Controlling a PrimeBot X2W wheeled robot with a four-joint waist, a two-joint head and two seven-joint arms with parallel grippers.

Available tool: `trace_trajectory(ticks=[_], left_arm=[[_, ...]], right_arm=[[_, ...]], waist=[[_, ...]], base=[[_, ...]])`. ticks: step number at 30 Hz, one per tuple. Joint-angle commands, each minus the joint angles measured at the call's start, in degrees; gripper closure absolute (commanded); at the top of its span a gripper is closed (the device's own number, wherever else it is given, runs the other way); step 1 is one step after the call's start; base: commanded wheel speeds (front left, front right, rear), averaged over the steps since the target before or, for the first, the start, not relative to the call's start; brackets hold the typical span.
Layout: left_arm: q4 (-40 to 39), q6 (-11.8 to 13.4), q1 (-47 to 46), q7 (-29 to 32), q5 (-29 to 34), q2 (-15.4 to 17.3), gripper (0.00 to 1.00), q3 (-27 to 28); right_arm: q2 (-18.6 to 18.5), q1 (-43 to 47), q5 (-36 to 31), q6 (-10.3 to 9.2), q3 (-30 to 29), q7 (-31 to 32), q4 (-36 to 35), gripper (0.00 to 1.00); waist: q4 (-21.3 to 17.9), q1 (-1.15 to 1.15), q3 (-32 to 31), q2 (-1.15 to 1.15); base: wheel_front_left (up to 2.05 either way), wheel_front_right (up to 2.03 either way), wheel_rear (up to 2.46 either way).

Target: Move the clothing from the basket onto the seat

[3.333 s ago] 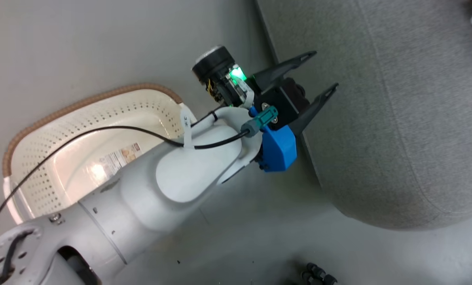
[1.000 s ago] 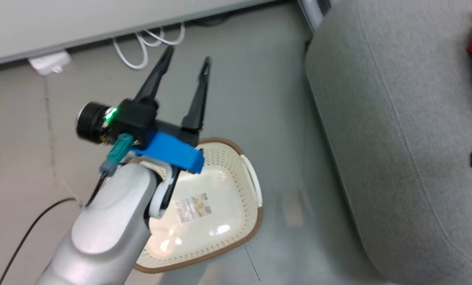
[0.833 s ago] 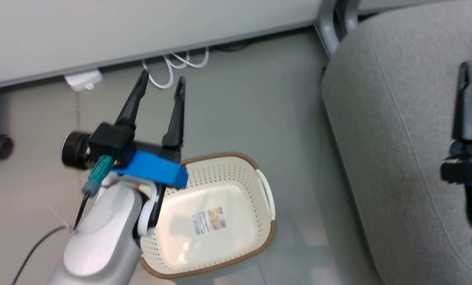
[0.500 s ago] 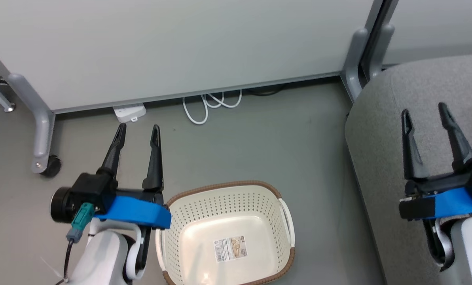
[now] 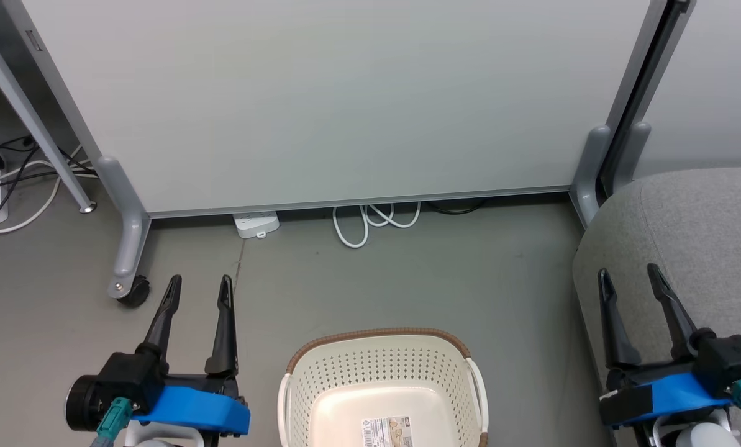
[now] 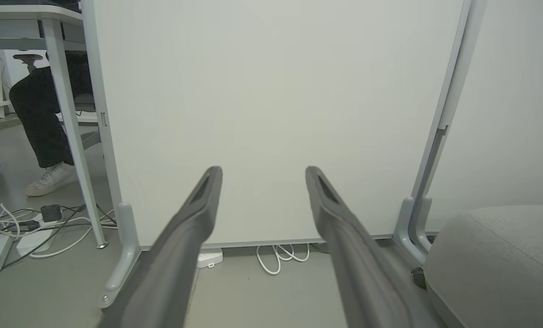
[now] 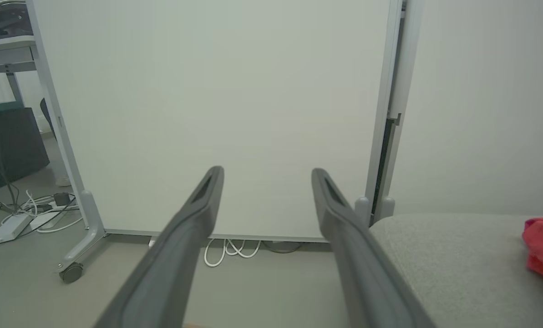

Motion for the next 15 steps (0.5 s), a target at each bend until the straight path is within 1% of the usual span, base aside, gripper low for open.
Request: trace_trajectory(ticks=[1,9,15], left_arm=[[-0.14,-0.39,1.02,-0.16,0.45,-0.01,0.00,0.46],[0.30,-2.52,4.05,-0.16,1.18,-0.55,0.00,2.15],[0.48,-3.18,5.06,-0.16,0.69,-0.65,0.00,2.50]], right_arm=[[0.48,1.26,0.39,-0.03,-0.35,0.01,0.02,0.00],[2.05,4.83,0.71,-0.03,-0.90,0.01,0.27,0.00],[2.96,6.63,0.73,-0.02,-1.43,0.01,0.50,0.00]], waist=[[0.27,0.00,-0.32,0.00],[0.51,0.00,-1.42,0.00],[0.58,0.00,-1.97,0.00]], base=[[0.00,0.00,0.00],[0.00,0.00,0.00],[0.00,0.00,0.00]])
